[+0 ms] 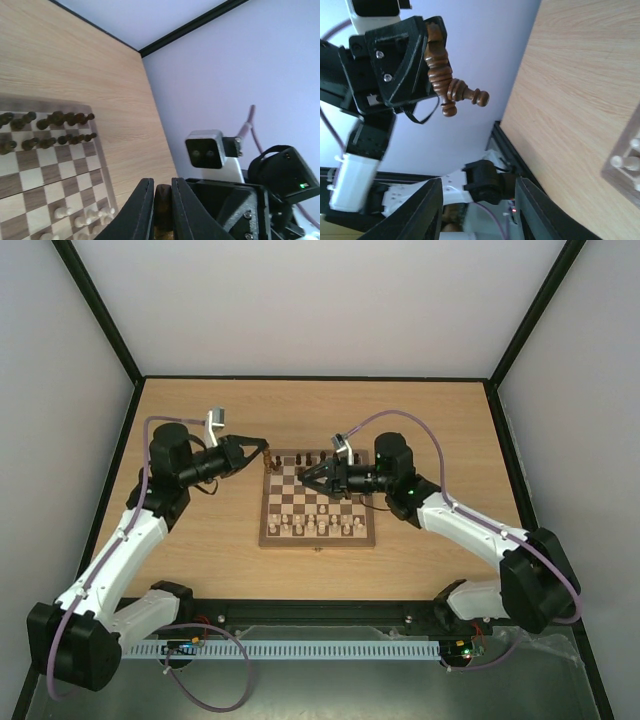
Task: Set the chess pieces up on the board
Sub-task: Pick up the chess piece at the center of the board.
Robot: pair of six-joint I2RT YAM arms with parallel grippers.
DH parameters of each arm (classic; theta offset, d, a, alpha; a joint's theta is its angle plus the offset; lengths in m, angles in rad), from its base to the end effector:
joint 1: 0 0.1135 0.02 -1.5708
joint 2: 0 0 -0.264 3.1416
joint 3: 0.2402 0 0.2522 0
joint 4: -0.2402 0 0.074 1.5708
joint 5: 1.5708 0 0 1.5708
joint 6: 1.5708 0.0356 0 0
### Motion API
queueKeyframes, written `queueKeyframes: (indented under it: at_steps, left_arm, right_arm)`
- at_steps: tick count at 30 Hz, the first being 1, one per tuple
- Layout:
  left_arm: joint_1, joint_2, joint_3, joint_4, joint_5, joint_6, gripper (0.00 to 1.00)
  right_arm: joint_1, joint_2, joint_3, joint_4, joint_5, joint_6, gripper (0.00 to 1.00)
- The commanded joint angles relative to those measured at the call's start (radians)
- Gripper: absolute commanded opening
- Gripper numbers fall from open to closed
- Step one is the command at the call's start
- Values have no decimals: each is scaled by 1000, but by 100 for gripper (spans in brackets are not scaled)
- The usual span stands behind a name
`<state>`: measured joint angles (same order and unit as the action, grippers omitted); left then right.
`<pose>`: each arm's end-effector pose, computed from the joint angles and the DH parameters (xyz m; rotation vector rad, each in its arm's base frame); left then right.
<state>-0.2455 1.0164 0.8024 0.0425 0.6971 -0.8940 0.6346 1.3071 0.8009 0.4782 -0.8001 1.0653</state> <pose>0.2204 -0.0788 0.3273 -0.0529 1.9297 -1.4030 0.2210 0.1944 0.2993 -0.3444 1.9507 1.8496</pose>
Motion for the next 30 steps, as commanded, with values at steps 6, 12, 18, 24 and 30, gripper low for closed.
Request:
queueKeyframes:
  at_steps: [6, 12, 18, 24, 30]
  left_arm:
    - [6, -47, -23, 139, 81, -132, 4]
    - [6, -60, -48, 183, 101, -183, 4]
    - [12, -72, -92, 260, 121, -262, 4]
    - [25, -79, -159, 405, 138, -398, 4]
    - [28, -75, -201, 509, 137, -480, 4]
  right_arm:
    - [-4, 86, -70, 501, -30, 281, 42]
    - [-4, 151, -107, 734, -9, 410, 42]
    - [-4, 198, -110, 856, 3, 483, 42]
    - [-4, 228, -111, 921, 5, 521, 41]
    - [2, 253, -105, 948, 1, 543, 38]
